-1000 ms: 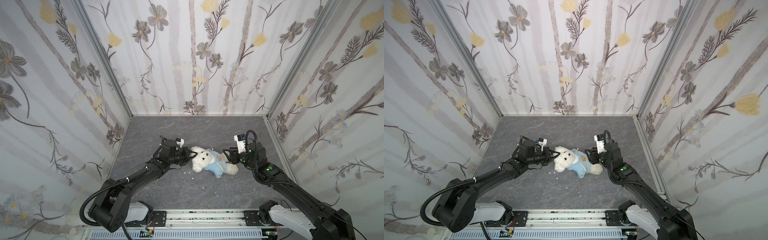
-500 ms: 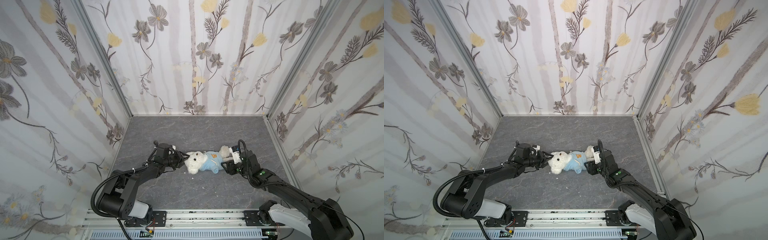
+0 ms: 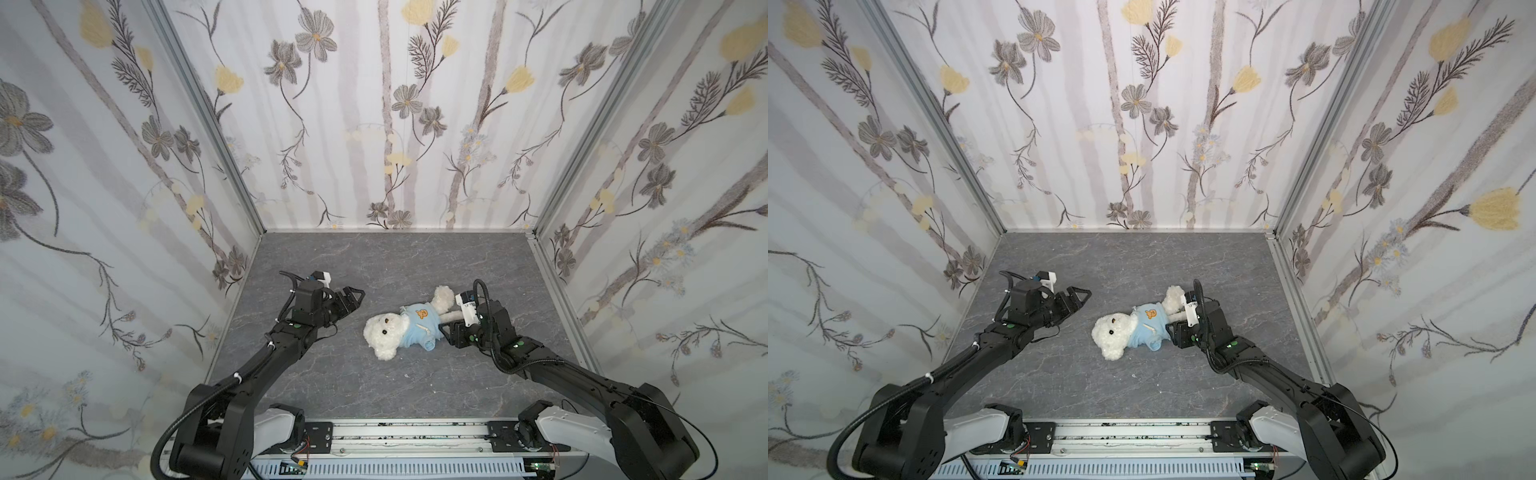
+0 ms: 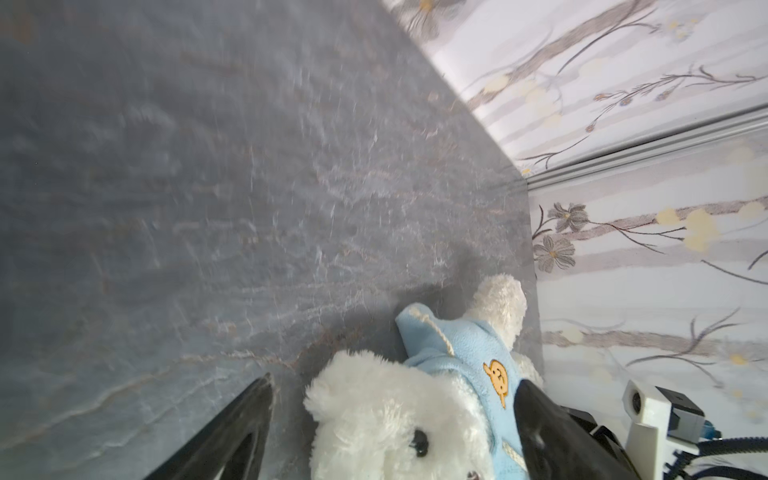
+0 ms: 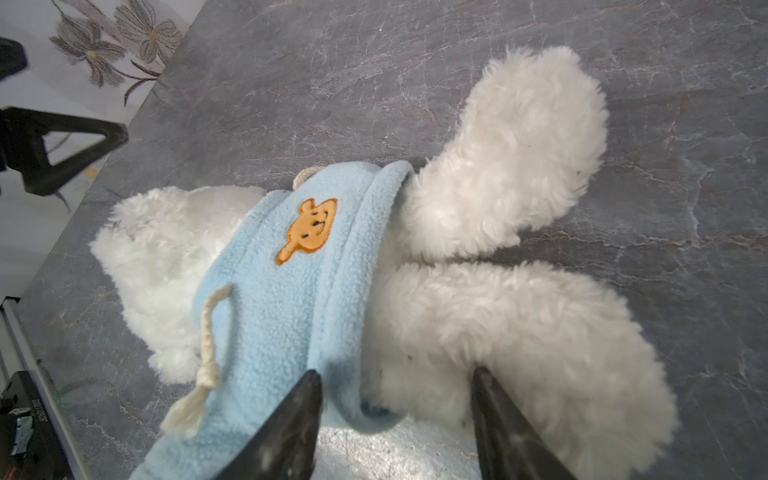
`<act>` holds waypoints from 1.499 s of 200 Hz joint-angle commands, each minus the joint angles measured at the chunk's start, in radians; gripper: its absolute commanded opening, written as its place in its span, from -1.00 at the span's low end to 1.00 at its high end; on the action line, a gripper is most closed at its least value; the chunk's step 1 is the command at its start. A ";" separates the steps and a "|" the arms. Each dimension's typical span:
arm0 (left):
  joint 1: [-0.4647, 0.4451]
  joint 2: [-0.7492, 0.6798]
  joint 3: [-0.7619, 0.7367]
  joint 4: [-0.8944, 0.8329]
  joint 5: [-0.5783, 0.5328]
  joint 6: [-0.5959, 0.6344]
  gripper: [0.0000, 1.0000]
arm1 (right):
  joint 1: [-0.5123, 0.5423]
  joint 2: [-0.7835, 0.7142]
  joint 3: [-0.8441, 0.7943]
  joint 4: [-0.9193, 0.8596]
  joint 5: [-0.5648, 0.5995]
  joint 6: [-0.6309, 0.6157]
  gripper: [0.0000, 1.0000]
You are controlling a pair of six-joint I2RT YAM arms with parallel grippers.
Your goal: Dress the teddy bear
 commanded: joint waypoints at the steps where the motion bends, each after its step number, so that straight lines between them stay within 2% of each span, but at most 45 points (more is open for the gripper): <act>1: -0.119 -0.097 0.026 -0.033 -0.239 0.376 0.78 | 0.000 -0.010 0.016 0.065 -0.048 0.019 0.17; 24: -0.364 -0.143 0.013 0.004 -0.289 0.787 0.81 | -0.017 -0.029 0.035 0.066 -0.082 0.031 0.17; 52: -0.564 -0.079 0.008 0.042 -0.291 1.117 0.85 | -0.114 -0.074 0.045 0.053 -0.136 0.050 0.18; 76: -0.671 0.043 0.004 0.118 -0.331 1.339 0.92 | -0.213 -0.126 0.031 0.048 -0.144 0.057 0.19; 99: -0.716 0.184 0.034 0.171 -0.317 1.455 0.94 | -0.236 -0.160 0.029 0.017 -0.107 0.029 0.19; 133: -0.733 0.361 0.099 0.258 -0.380 1.543 0.89 | -0.241 -0.168 0.019 0.004 -0.109 0.014 0.19; 160: -0.738 0.471 0.138 0.304 -0.388 1.581 0.80 | -0.245 -0.161 0.011 0.004 -0.110 0.015 0.19; 181: -0.738 0.539 0.146 0.359 -0.430 1.592 0.62 | -0.249 -0.159 0.009 0.003 -0.110 0.014 0.20; 204: -0.726 0.563 0.141 0.384 -0.411 1.568 0.37 | -0.250 -0.162 0.017 -0.002 -0.113 -0.003 0.20; 229: -0.683 0.544 0.114 0.384 -0.336 1.502 -0.03 | -0.243 -0.189 0.001 0.056 -0.157 -0.032 0.21; 248: -0.647 0.513 0.084 0.384 -0.251 1.469 -0.27 | -0.214 -0.209 -0.016 0.101 -0.147 -0.072 0.22; 263: -0.615 0.477 0.059 0.383 -0.190 1.449 -0.46 | -0.166 -0.215 -0.015 0.113 -0.106 -0.144 0.36; 300: -0.494 0.321 -0.008 0.344 0.008 1.390 -0.58 | -0.002 -0.252 0.014 0.166 -0.029 -0.418 0.51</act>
